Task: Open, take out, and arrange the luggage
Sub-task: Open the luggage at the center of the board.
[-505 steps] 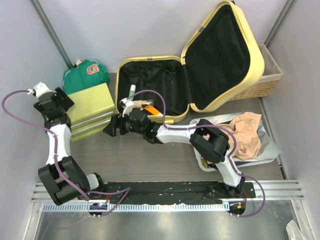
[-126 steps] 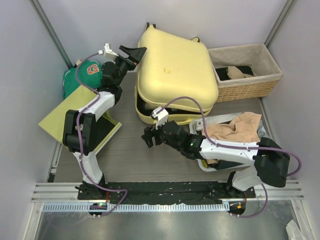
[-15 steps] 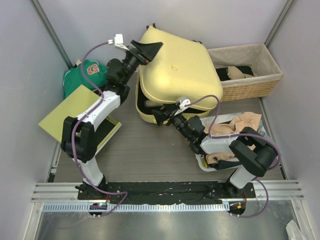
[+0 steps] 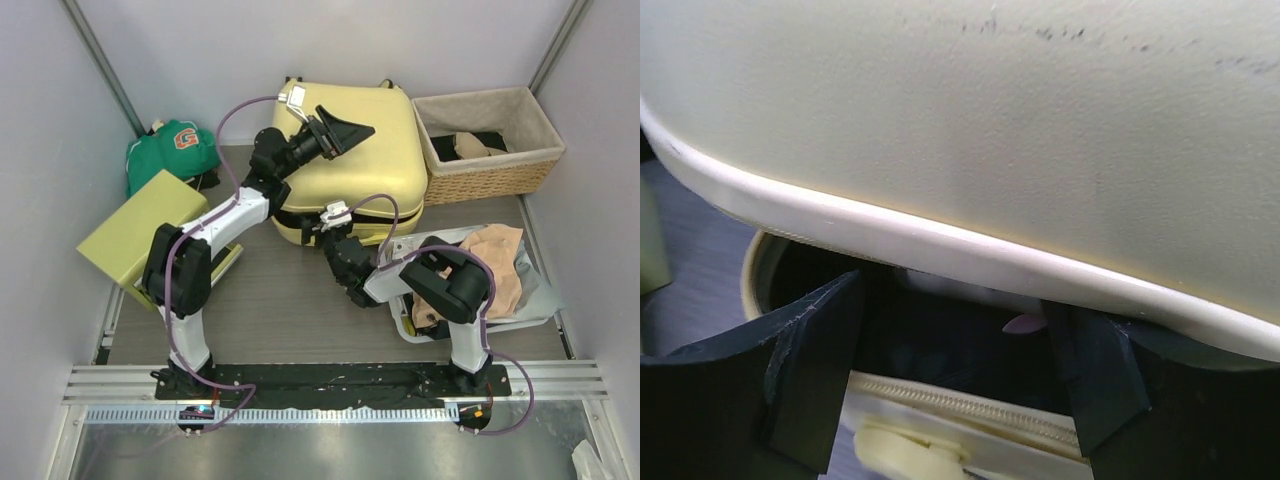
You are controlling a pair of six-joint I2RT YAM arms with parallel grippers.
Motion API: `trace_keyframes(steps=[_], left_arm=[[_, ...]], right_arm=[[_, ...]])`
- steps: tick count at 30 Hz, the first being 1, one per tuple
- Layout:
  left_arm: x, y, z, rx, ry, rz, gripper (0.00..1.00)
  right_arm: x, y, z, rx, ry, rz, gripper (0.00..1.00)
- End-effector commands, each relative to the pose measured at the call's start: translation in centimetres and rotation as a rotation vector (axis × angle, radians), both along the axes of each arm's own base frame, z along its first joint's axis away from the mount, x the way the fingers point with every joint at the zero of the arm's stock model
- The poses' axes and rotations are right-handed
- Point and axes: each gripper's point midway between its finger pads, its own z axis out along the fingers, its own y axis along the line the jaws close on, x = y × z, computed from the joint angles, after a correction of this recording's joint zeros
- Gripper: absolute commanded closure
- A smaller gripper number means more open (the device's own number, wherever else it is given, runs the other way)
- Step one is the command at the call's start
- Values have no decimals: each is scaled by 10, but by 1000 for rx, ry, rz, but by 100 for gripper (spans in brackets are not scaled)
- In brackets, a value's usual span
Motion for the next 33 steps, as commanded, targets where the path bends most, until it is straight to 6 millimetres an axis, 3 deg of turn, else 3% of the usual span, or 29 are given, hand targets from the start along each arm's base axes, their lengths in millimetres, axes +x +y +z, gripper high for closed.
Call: trace_keyframes(steps=[1,6,8,9,11,13,14,16,23,29,30,32,33], left_arm=[[-19,16,39,18,-133,17,0],[-20,70,63,74,-187,167,0],[-13,92,48,186,-167,254,0],[-16,109,61,211,-195,337,0],[-12,130,45,322,-147,430,0],[-14,159,51,400,-188,565,0],[-14,168,38,445,-160,591,0],[-15,188,31,494,-153,665,0],[-12,215,-62,695,55,737,0],[-2,209,-138,806,194,670,0],[4,207,-163,851,236,653,0],[11,209,-183,898,269,655,0],[16,210,-205,939,304,654,0]], right_arm=[[37,-82,99,303,-255,-363,18],[36,-95,116,286,-275,-432,17],[33,-106,132,287,-291,-474,17],[34,-111,138,287,-301,-494,17],[31,-126,153,277,-314,-548,17],[30,-138,166,276,-323,-598,16],[28,-149,172,261,-317,-646,15],[27,-162,182,255,-318,-701,11],[23,-210,207,209,-323,-858,5],[15,-236,221,175,-331,-923,4],[14,-240,220,164,-328,-935,4],[10,-247,221,159,-320,-956,3],[9,-252,218,148,-314,-969,3]])
